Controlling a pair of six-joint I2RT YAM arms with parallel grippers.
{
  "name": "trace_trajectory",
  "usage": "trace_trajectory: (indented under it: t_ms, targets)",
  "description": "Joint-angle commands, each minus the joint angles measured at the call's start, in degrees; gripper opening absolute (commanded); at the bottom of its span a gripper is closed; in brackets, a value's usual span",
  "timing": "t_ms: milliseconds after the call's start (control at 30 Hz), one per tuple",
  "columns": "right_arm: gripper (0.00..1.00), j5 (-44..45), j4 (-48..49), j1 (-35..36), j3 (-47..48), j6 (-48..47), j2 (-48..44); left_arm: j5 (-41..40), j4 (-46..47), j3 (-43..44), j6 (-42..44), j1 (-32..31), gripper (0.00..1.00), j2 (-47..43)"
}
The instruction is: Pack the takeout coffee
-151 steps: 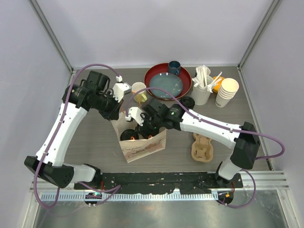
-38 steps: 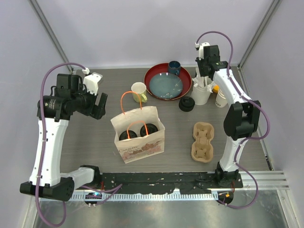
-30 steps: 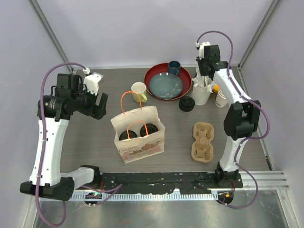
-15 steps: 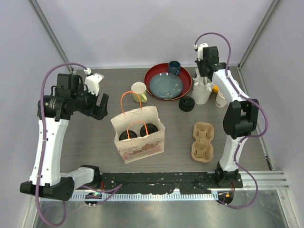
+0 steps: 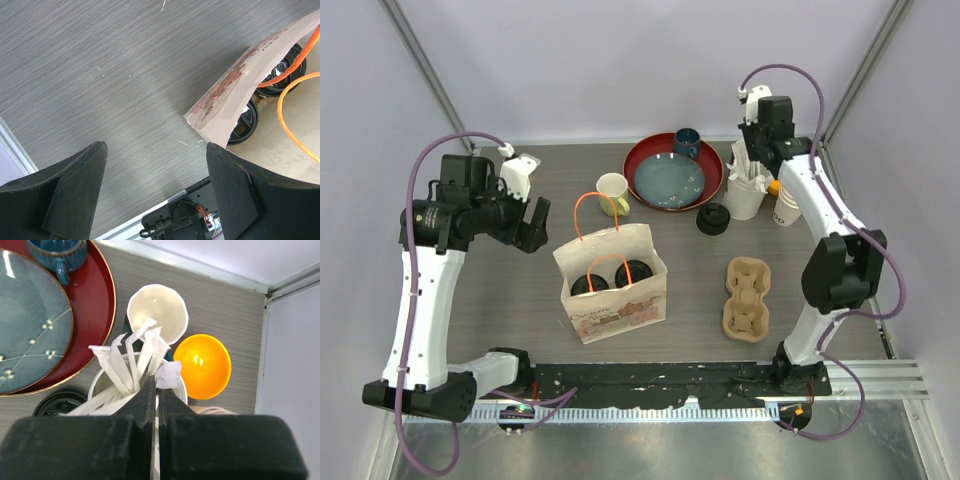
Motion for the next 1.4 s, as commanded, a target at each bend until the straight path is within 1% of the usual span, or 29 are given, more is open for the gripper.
trace_trajectory:
  t_ms: [0, 167, 233, 300, 333, 367, 400, 467, 500, 600, 633, 667, 700, 733, 800, 833, 1033, 1100, 1133, 1167, 1200, 1300, 1367]
  targets:
    - [0.01, -0.61, 4.02, -0.07, -1.45, 2.36, -9.91, 1.39, -0.01, 1.33, 0.44, 0.39, 0.84, -0.73]
    - [0.01, -0.35, 4.99, 1.41, -2.86, 4.12, -17.72, 1.13, -0.1, 1.07, 0.79, 0.39, 0.85, -1.09]
    - [0.01, -1.14, 4.99, 2.21, -1.98, 5.26, -20.45, 1.04, -0.01, 0.63, 0.96, 0.39, 0.85, -1.17]
    - [0.01, -2.28, 4.38, 4.57, 0.64, 7.37, -24.14, 0.86, 0.34, 0.28, 0.79, 0.48, 0.85, -1.17]
    - [0.01, -2.11, 3.86, 6.06, 1.61, 7.63, -25.2, 0.95, 0.43, -0.33, 0.79, 0.39, 0.85, -1.26]
    - [0.01, -1.41, 3.76, 10.51, 2.49, 7.46, -27.73, 1.04, 0.69, -0.68, 0.7, 0.39, 0.85, -1.35]
    - [0.01, -0.36, 3.76, 12.82, 3.55, 7.29, -28.98, 1.04, 0.78, -0.95, 0.7, 0.39, 0.85, -1.35]
    - [0.01, -0.96, 4.99, 17.66, 3.56, 8.33, -31.61, 1.21, 1.13, -1.92, 0.52, 0.39, 0.85, -1.7]
    - [0.01, -3.14, 5.78, 22.03, 2.51, 9.12, -33.97, 1.13, 1.22, -2.18, 0.44, 0.39, 0.85, -1.79]
    - [0.01, -8.59, 9.55, 27.32, -1.0, 14.48, -37.58, 1.21, 1.22, -2.8, 0.52, 0.65, 0.85, -2.05]
    - [0.01, -15.05, 12.09, 28.13, -2.23, 16.06, -38.21, 1.21, 1.31, -2.88, 0.52, 0.65, 0.85, -2.14]
    - [0.01, -18.6, 13.76, 28.92, -3.46, 19.47, -38.91, 1.13, 1.22, -2.97, 0.52, 0.74, 0.85, -2.23]
    - [0.01, -22.63, 16.13, 29.45, -6.52, 24.98, -39.44, 1.21, 1.13, -2.97, 0.52, 0.74, 0.85, -2.4]
    - [0.01, -29.98, 22.16, 31.11, -8.38, 28.17, -40.32, 1.04, 1.13, -3.06, 0.52, 0.74, 0.85, -2.49]
    - [0.01, -32.25, 25.81, 33.31, -11.89, 31.36, -40.59, 0.78, 1.13, -3.15, 0.61, 0.74, 0.85, -2.67]
    - [0.01, -30.86, 25.13, 35.85, -11.91, 30.93, -40.15, 0.78, 1.13, -3.15, 0.61, 0.74, 0.85, -2.67]
    - [0.01, -28.39, 12.13, 39.21, -8.93, 26.46, -36.38, 0.69, 1.13, -3.59, 0.7, 0.83, 0.85, -3.11]
    - [0.01, -24.45, 6.87, 40.79, -7.61, 24.17, -35.06, 0.69, 1.22, -3.85, 0.79, 0.83, 0.85, -3.19]
    - [0.01, -22.69, 5.36, 41.4, -7.43, 21.55, -34.7, 0.86, 1.31, -3.94, 0.7, 0.83, 0.85, -3.11]
    - [0.01, -21.02, 4.21, 41.93, -7.26, 20.57, -34.27, 0.78, 1.31, -4.03, 0.79, 0.83, 0.85, -3.11]
    - [0.01, -17.09, 2.81, 42.2, -7.51, 19.51, -34.17, 0.78, 1.31, -4.03, 0.7, 0.83, 0.85, -3.02]
    - [0.01, -11.97, 3.14, 42.38, -9.27, 17.31, -34.09, 0.95, 1.4, -4.03, 0.7, 0.83, 0.85, -3.02]
    - [0.01, -11.95, 4.02, 42.38, -10.5, 16.69, -34.0, 0.95, 1.31, -3.94, 0.87, 0.83, 0.85, -3.02]
